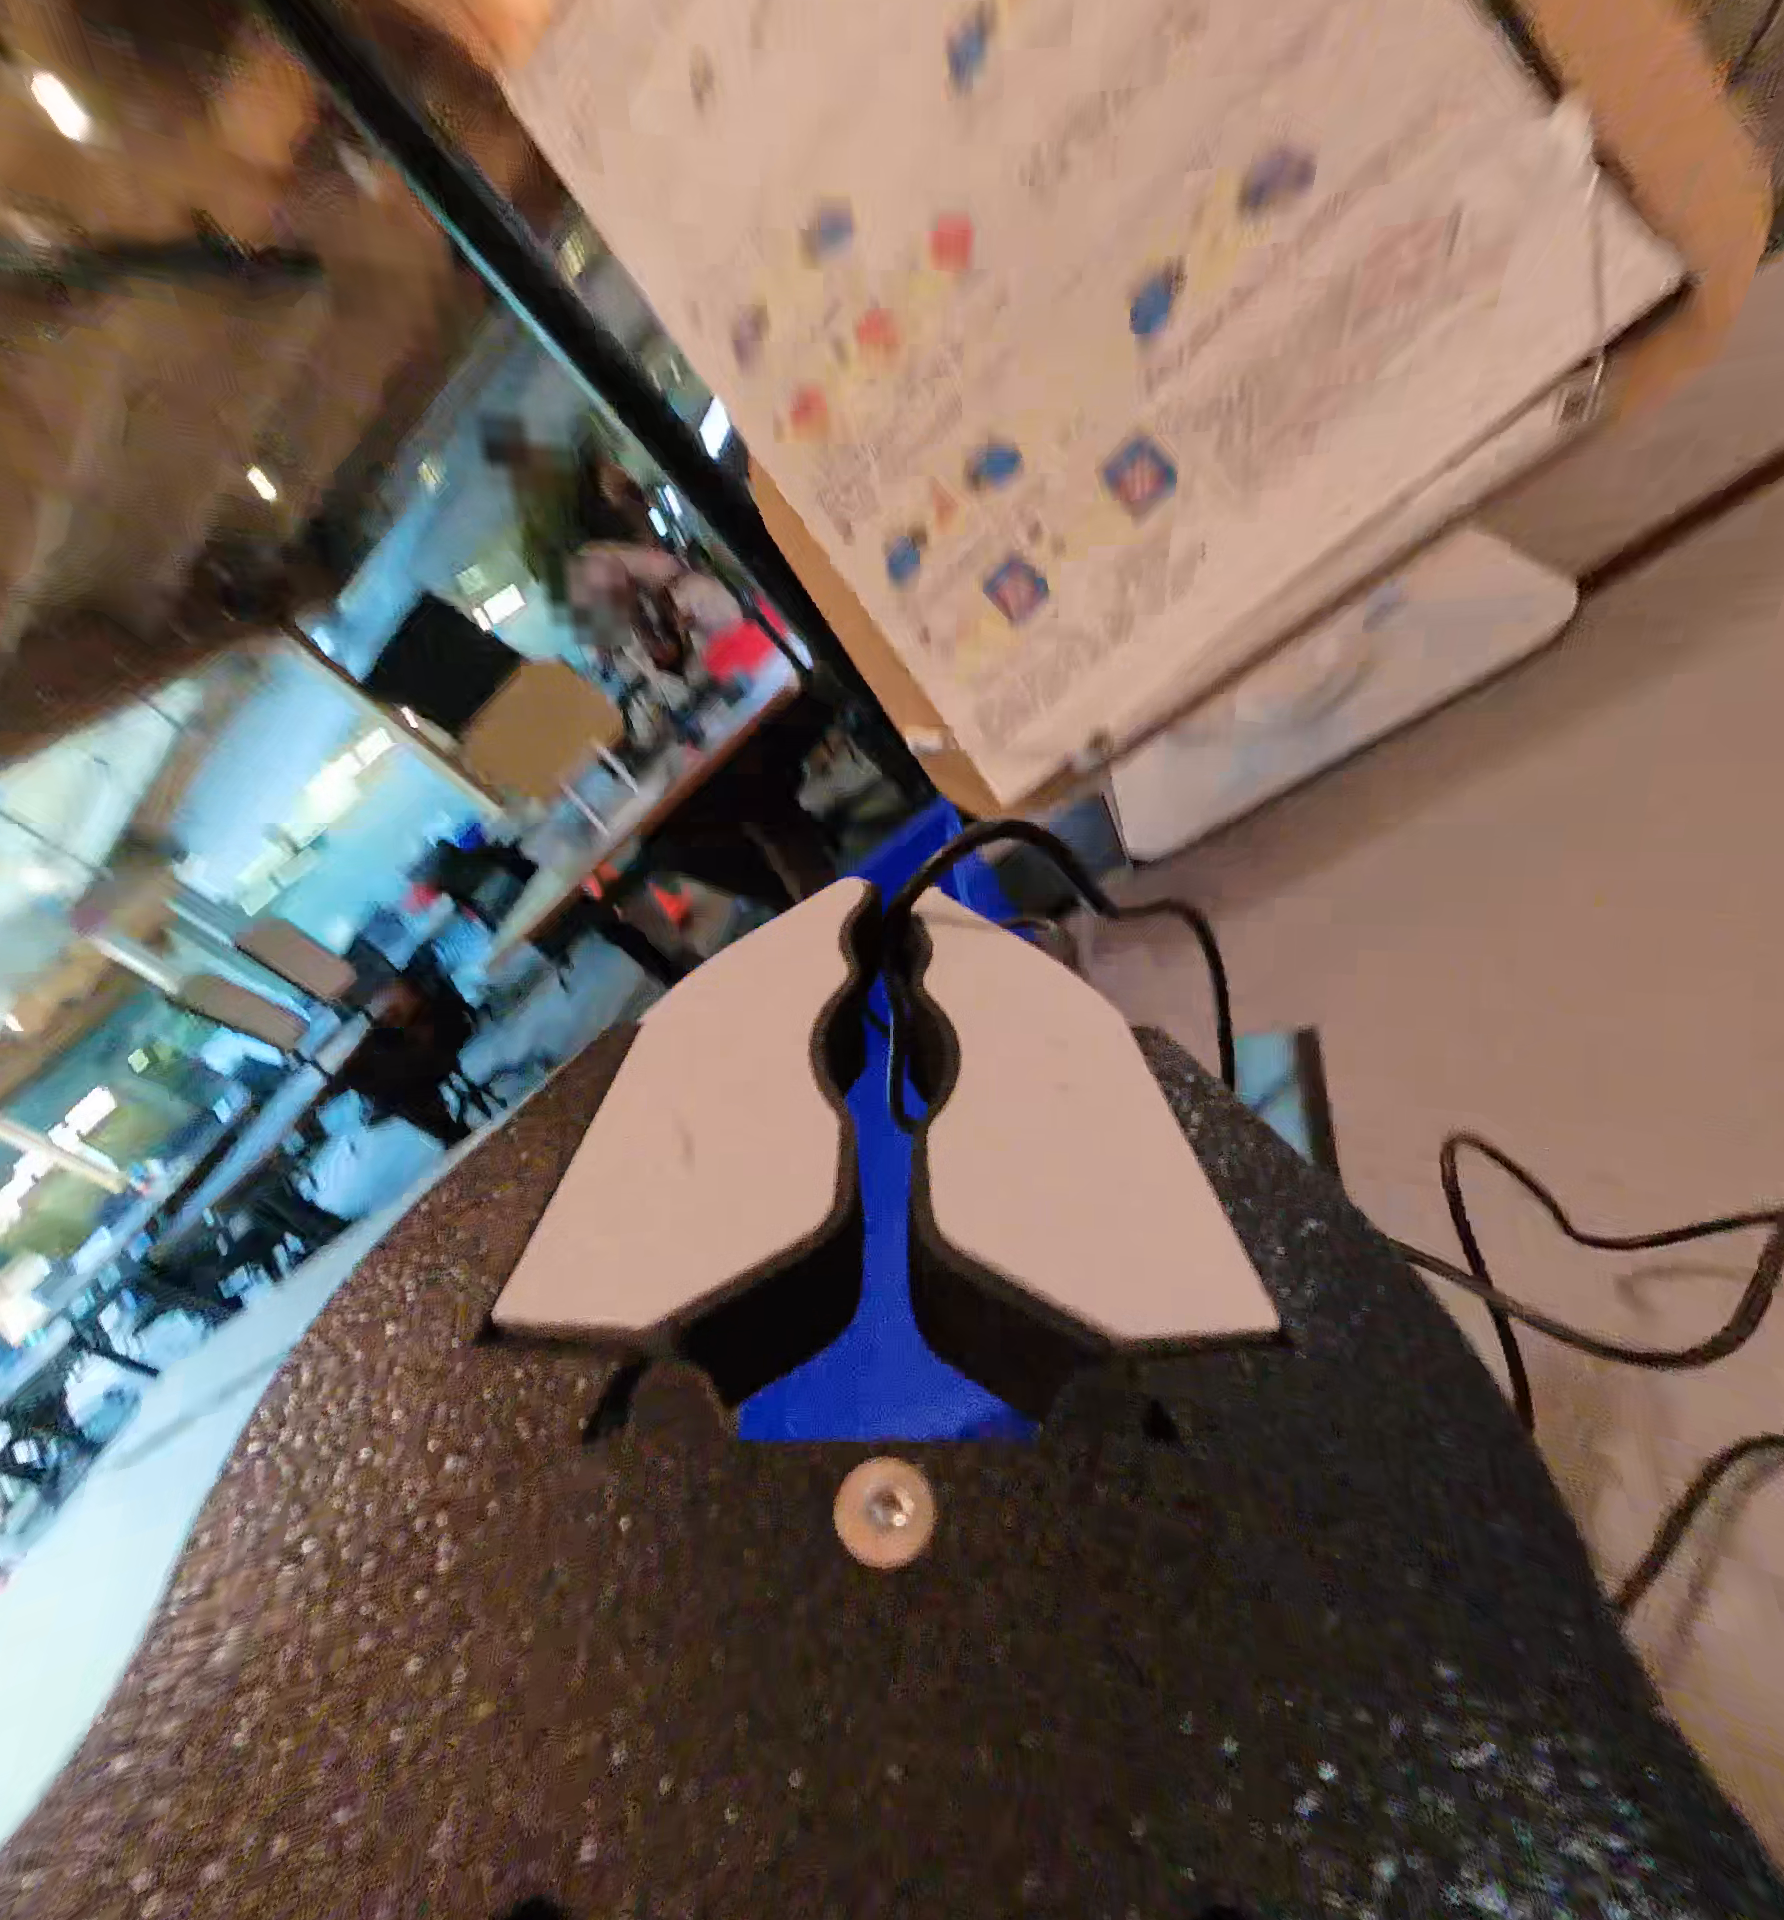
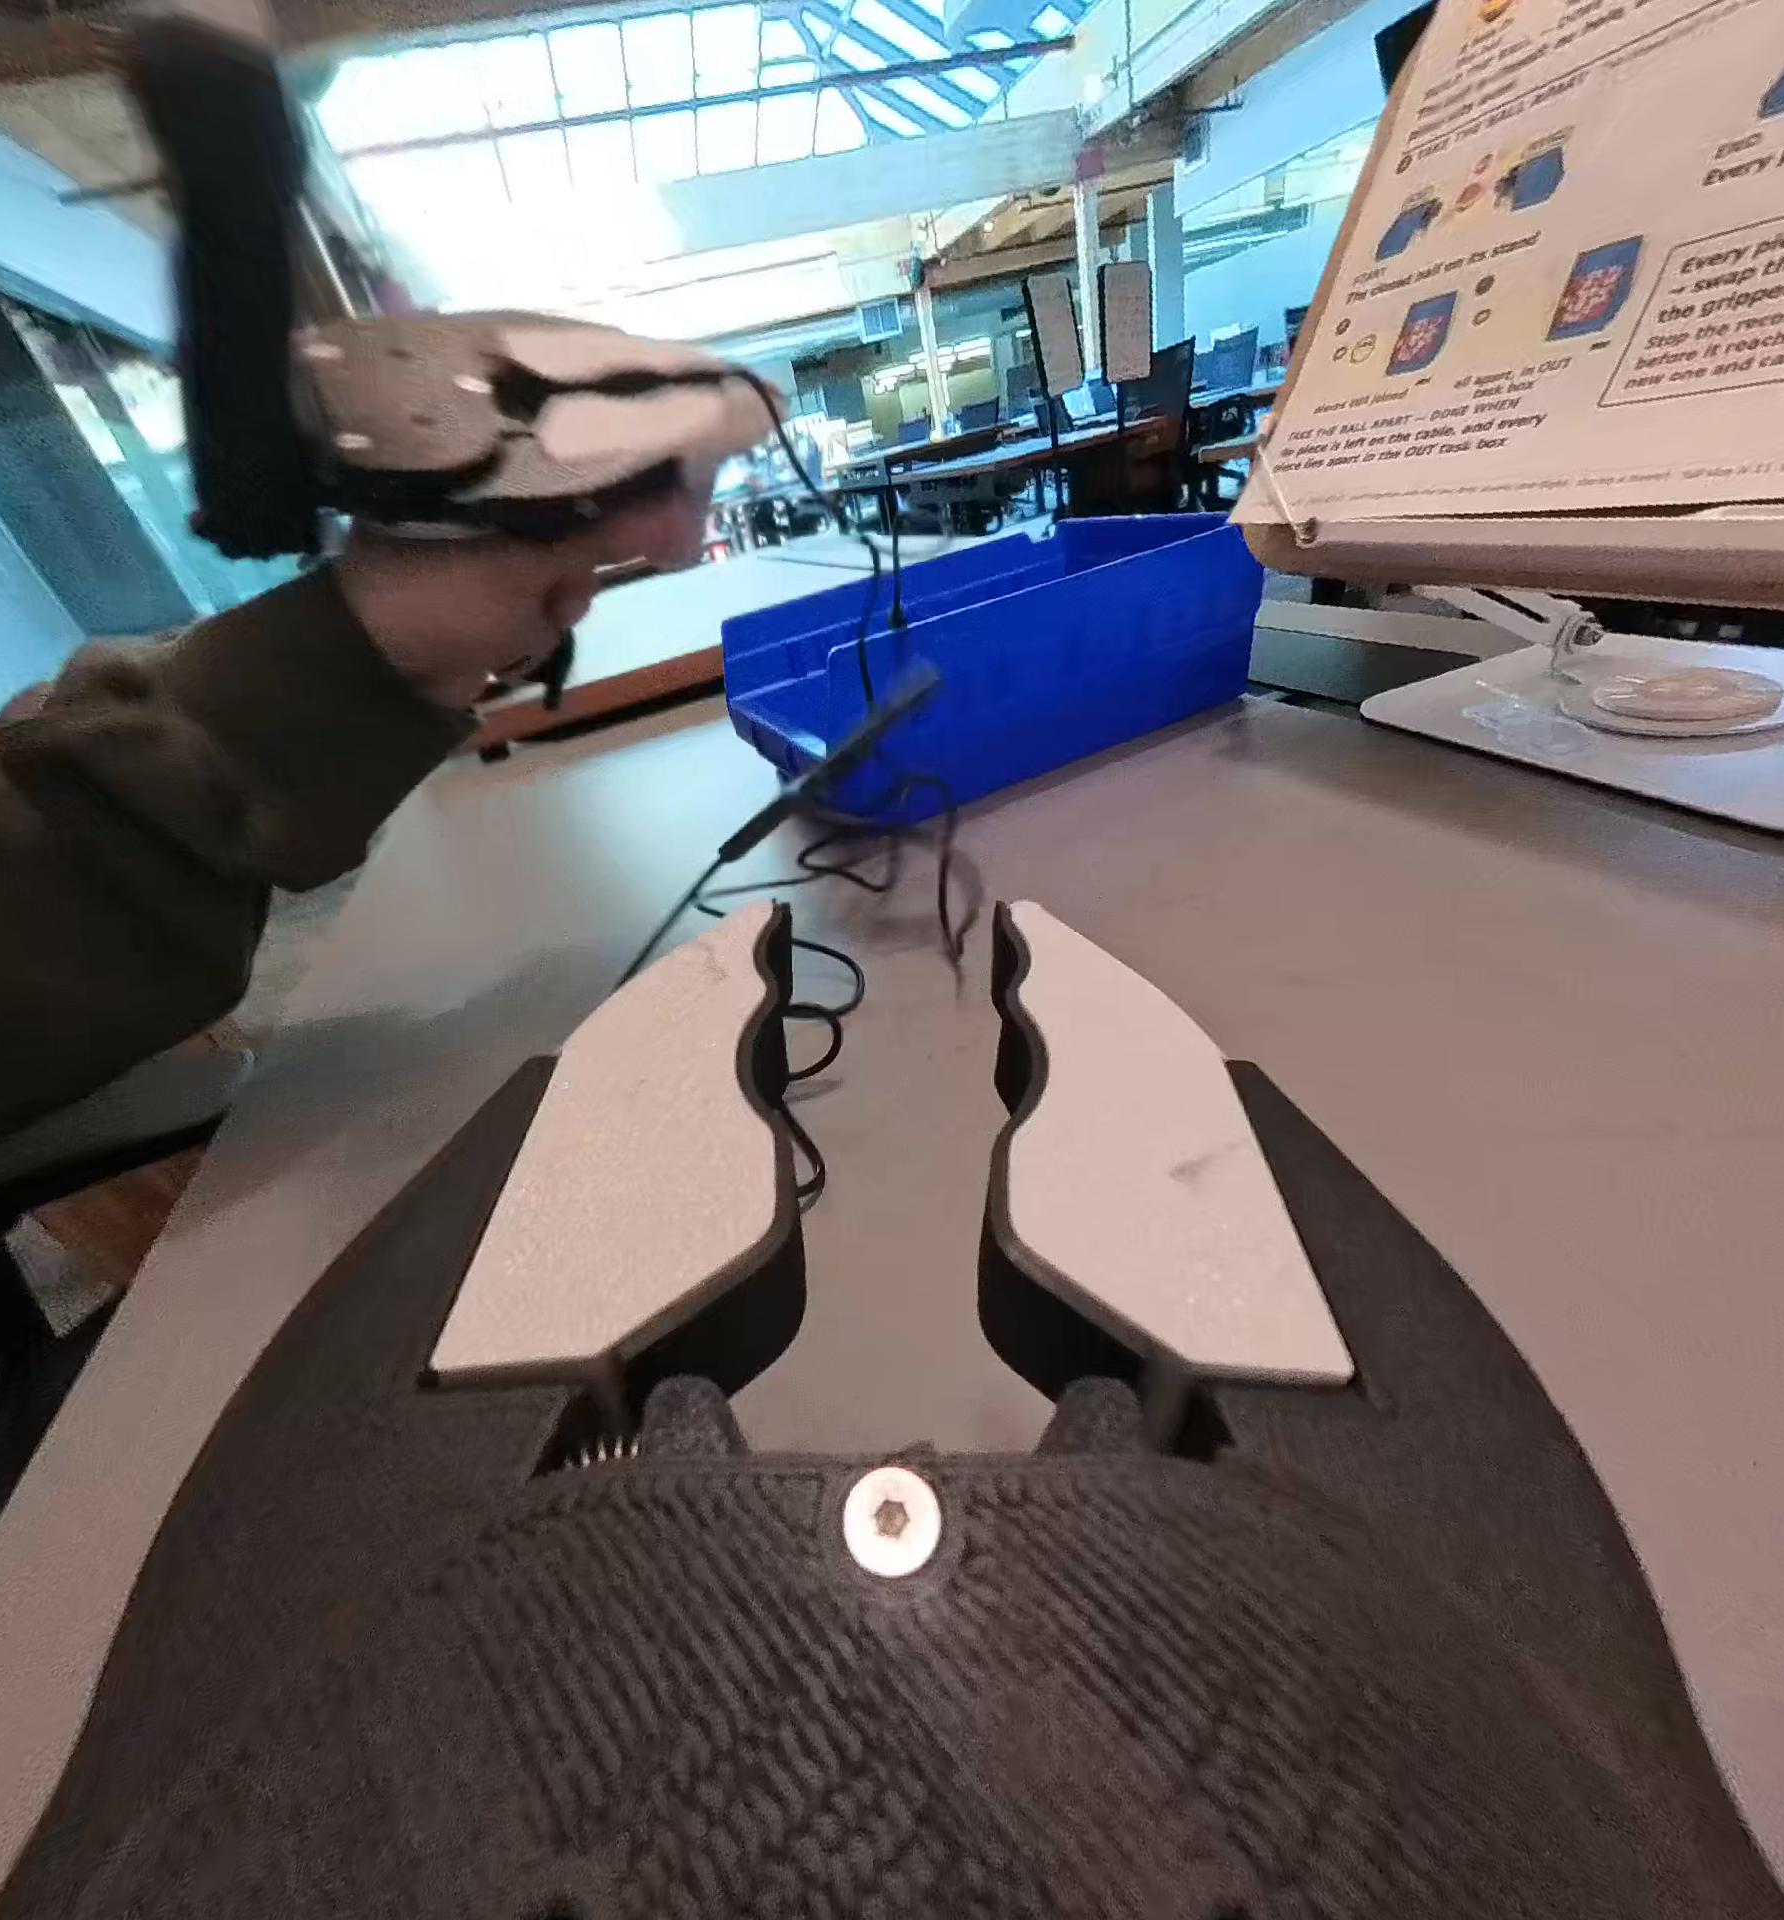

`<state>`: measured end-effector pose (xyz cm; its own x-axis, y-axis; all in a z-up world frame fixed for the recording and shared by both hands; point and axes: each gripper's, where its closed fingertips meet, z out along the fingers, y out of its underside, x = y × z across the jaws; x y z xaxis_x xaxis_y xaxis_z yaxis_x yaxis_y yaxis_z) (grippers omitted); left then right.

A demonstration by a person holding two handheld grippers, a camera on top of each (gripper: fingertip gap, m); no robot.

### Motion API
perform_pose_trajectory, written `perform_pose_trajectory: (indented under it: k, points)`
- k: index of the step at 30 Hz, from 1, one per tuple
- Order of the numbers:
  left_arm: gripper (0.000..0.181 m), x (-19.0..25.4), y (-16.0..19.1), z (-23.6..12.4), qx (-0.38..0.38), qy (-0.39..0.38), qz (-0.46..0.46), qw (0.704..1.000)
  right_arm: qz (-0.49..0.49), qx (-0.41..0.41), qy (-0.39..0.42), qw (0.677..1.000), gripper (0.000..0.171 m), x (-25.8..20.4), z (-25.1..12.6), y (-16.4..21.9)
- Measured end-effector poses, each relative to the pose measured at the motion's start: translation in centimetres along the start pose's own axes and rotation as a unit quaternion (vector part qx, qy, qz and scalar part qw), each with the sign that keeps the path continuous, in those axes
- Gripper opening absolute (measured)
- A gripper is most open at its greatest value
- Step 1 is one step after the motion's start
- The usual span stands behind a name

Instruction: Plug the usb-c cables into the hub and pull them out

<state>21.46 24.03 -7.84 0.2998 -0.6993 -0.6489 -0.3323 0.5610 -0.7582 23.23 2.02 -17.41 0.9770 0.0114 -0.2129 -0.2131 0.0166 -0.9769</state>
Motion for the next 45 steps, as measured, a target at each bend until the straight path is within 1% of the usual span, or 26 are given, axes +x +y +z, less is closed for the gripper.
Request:
perform_pose_trajectory:
  k: [2, 3, 4, 6, 7, 8, 10, 12, 13, 15, 17, 19, 21, 22, 23, 25, 27, 28, 29, 30, 33, 35, 37, 41, 42, 45]
  points:
    - [0.002, -0.8, -4.4, -2.8, 0.099, -0.041, 0.031, 0.994, 0.021, 0.016, 0.001, 1.000, 0.035, 0.5, -0.3, -0.4]
    - [0.002, 0.2, -5.6, -3.8, 0.129, -0.023, 0.045, 0.990, 0.031, 0.026, 0.002, 0.999, 0.034, 0.7, -0.6, -0.6]
    - [0.001, 2.7, -5.9, -4.3, 0.137, 0.046, 0.049, 0.988, 0.042, 0.037, 0.005, 0.998, 0.033, 1.0, -0.8, -0.9]
    - [0.002, 7.8, -4.3, -4.8, 0.095, 0.191, 0.026, 0.977, 0.063, 0.063, 0.009, 0.996, 0.030, 1.6, -1.4, -1.4]
    - [0.002, 10.0, -3.8, -5.5, 0.096, 0.247, 0.029, 0.964, 0.072, 0.077, 0.010, 0.994, 0.028, 1.9, -1.8, -1.6]
    - [0.002, 11.7, -3.1, -6.1, 0.099, 0.286, 0.044, 0.952, 0.082, 0.091, 0.013, 0.992, 0.026, 2.2, -2.1, -1.9]
    - [0.002, 14.7, -0.2, -6.8, 0.044, 0.367, 0.077, 0.926, 0.101, 0.119, 0.017, 0.988, 0.023, 2.8, -2.8, -2.4]
    - [0.003, 17.0, 2.5, -8.2, -0.003, 0.459, 0.089, 0.884, 0.113, 0.139, 0.014, 0.984, 0.018, 3.0, -3.3, -2.7]
    - [0.008, 17.2, 3.0, -8.5, -0.006, 0.474, 0.082, 0.877, 0.115, 0.143, 0.014, 0.983, 0.018, 3.0, -3.5, -2.8]
    - [0.035, 16.6, 3.3, -9.1, -0.005, 0.491, 0.046, 0.870, 0.108, 0.143, 0.010, 0.984, 0.018, 2.8, -3.5, -2.8]
    - [0.051, 15.0, 3.3, -9.5, -0.016, 0.501, -0.020, 0.865, 0.096, 0.134, 0.006, 0.986, 0.018, 2.4, -3.2, -2.7]
    - [0.053, 13.0, 4.2, -9.4, -0.042, 0.498, -0.090, 0.861, 0.085, 0.124, -0.001, 0.989, 0.019, 2.0, -2.9, -2.6]
    - [0.052, 11.4, 7.3, -8.2, -0.112, 0.449, -0.115, 0.879, 0.076, 0.122, -0.004, 0.990, 0.019, 1.7, -2.6, -2.6]
    - [0.051, 11.1, 9.0, -7.8, -0.143, 0.425, -0.113, 0.887, 0.073, 0.122, -0.005, 0.990, 0.019, 1.6, -2.5, -2.6]
    - [0.047, 11.3, 10.6, -7.9, -0.164, 0.417, -0.105, 0.888, 0.069, 0.119, -0.007, 0.990, 0.020, 1.4, -2.4, -2.5]
    - [0.047, 12.6, 13.2, -8.8, -0.205, 0.424, -0.086, 0.878, 0.058, 0.110, -0.012, 0.992, 0.020, 1.0, -2.1, -2.4]
    - [0.050, 13.0, 15.6, -8.5, -0.241, 0.394, -0.066, 0.884, 0.040, 0.100, -0.016, 0.994, 0.024, 0.5, -1.8, -2.2]
    - [0.046, 13.2, 15.4, -8.1, -0.224, 0.387, -0.088, 0.890, 0.031, 0.094, -0.018, 0.995, 0.027, 0.2, -1.7, -2.1]
    - [0.037, 13.5, 15.0, -7.8, -0.210, 0.390, -0.117, 0.889, 0.022, 0.088, -0.019, 0.996, 0.032, 0.0, -1.5, -2.0]
    - [0.022, 13.9, 15.0, -7.7, -0.209, 0.397, -0.135, 0.883, 0.014, 0.081, -0.020, 0.996, 0.035, -0.2, -1.4, -1.8]
    - [0.021, 14.2, 14.6, -7.5, -0.182, 0.403, -0.133, 0.887, -0.013, 0.062, -0.028, 0.998, 0.045, -1.1, -0.9, -1.5]
    - [0.021, 14.0, 13.7, -7.4, -0.145, 0.396, -0.112, 0.900, -0.029, 0.054, -0.031, 0.998, 0.049, -1.6, -0.8, -1.7]
    - [0.022, 13.7, 11.5, -7.6, -0.083, 0.403, -0.091, 0.907, -0.047, 0.059, -0.026, 0.997, 0.051, -1.9, -1.0, -2.9]
    - [0.022, 11.4, 6.2, -8.8, 0.043, 0.403, -0.026, 0.914, -0.083, 0.066, -0.006, 0.994, 0.051, -2.2, -2.1, -5.3]
    - [0.022, 11.0, 4.9, -9.2, 0.073, 0.410, -0.007, 0.909, -0.094, 0.062, -0.005, 0.994, 0.051, -2.4, -2.3, -5.6]
    - [0.022, 10.4, 1.5, -11.4, 0.157, 0.463, 0.035, 0.872, -0.123, 0.053, -0.009, 0.991, 0.051, -3.2, -2.9, -6.4]
